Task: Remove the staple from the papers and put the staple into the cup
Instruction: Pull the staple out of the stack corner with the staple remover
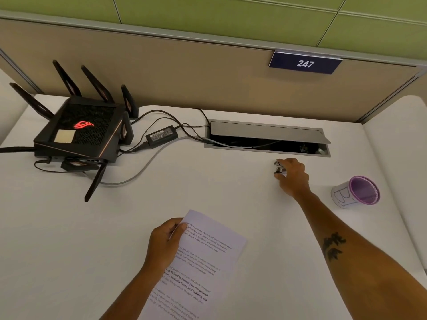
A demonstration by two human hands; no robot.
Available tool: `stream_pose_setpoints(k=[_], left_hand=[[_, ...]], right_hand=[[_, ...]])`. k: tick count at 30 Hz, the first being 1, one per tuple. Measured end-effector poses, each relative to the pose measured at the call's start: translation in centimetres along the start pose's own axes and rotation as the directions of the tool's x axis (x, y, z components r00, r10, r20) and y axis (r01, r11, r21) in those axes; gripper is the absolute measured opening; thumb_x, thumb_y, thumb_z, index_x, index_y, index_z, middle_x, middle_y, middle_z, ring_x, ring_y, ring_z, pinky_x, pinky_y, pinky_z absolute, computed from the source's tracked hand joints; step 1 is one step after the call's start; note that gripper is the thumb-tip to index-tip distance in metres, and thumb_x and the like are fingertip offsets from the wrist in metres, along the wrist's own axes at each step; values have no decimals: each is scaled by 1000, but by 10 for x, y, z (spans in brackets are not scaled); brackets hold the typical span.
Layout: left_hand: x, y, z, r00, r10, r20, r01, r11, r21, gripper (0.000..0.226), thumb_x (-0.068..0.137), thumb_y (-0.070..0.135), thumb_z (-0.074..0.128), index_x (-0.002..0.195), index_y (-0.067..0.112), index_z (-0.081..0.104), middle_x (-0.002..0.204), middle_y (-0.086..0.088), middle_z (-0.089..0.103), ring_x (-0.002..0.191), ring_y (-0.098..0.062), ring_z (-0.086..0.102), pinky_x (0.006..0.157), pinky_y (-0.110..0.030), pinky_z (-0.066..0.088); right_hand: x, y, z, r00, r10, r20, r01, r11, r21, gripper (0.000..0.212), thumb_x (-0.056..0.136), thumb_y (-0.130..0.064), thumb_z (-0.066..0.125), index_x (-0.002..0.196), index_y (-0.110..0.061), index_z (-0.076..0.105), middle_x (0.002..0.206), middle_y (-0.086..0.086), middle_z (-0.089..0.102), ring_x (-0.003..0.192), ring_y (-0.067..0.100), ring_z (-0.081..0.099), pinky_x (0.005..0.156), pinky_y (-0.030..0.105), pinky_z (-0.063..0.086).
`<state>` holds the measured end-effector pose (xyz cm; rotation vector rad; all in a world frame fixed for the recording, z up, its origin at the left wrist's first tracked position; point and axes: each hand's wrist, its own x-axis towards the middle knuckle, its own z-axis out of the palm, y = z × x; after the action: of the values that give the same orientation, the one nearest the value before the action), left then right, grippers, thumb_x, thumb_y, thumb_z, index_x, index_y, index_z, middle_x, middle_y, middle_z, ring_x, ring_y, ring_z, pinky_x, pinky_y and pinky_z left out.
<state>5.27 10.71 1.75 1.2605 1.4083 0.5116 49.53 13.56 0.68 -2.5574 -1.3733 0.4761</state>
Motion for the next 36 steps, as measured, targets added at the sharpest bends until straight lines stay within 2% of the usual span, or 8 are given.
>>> stream_pose_setpoints(k=[6,9,12,16,22,27,31,36], left_hand=[[-2,1,-1,1000,-5,-5,5,1000,8,17,106,30,60,108,28,77,96,7,82,83,-10,78,63,-22,61],[-5,3,-2,1000,4,-4,-4,1000,-4,16,106,29,60,108,28,77,96,7,81,83,-6,77,62,-21,61],[-7,3,-1,1000,8,3,-8,1000,-18,17,106,28,61,110,27,77,97,7,81,82,-4,76,64,-19,60],[-12,0,-3,1000,27,15,-27,999,-33,18,106,26,61,113,24,78,98,7,81,85,-8,77,69,-21,62],[-23,-2,-7,995,95,38,-96,995,4,20,106,28,60,117,24,76,103,8,80,91,-11,77,75,-21,62],[-33,-1,-12,991,132,38,-132,991,16,22,107,32,59,118,24,75,104,6,79,91,-14,76,74,-20,62],[-42,0,-16,986,160,38,-160,987,17,16,107,32,59,113,29,73,102,5,79,88,-13,76,70,-19,61],[-48,-4,-18,981,189,40,-190,982,19,17,107,33,58,113,28,73,102,5,79,87,-14,77,73,-22,63]], right_hand=[[-9,-2,2,999,2,-35,0,997,74,43,100,-28,66,141,-24,56,147,6,55,136,33,47,108,53,39],[-28,-14,0,998,24,-53,-11,971,238,39,100,-35,64,138,-28,57,143,1,60,131,27,55,108,46,37],[-58,-33,0,999,23,-29,-5,874,486,36,98,-38,66,133,-33,59,132,-5,66,120,18,63,107,40,47],[-109,-71,-2,997,-78,13,52,775,629,33,99,-25,68,131,-24,61,125,-4,69,110,2,65,90,13,48],[-162,-120,1,945,-314,97,201,786,585,35,96,-23,72,130,-24,62,122,-12,67,110,-6,62,87,6,46],[-187,-149,1,837,-510,196,349,775,526,38,96,-24,72,132,-21,60,125,-7,62,114,2,66,98,17,51],[-196,-164,2,781,-574,245,461,795,394,42,97,-36,69,136,-27,57,127,-11,59,117,8,62,102,28,54],[-204,-179,-4,725,-645,240,581,761,290,43,97,-36,69,138,-24,59,127,-7,61,114,10,59,99,30,53]])
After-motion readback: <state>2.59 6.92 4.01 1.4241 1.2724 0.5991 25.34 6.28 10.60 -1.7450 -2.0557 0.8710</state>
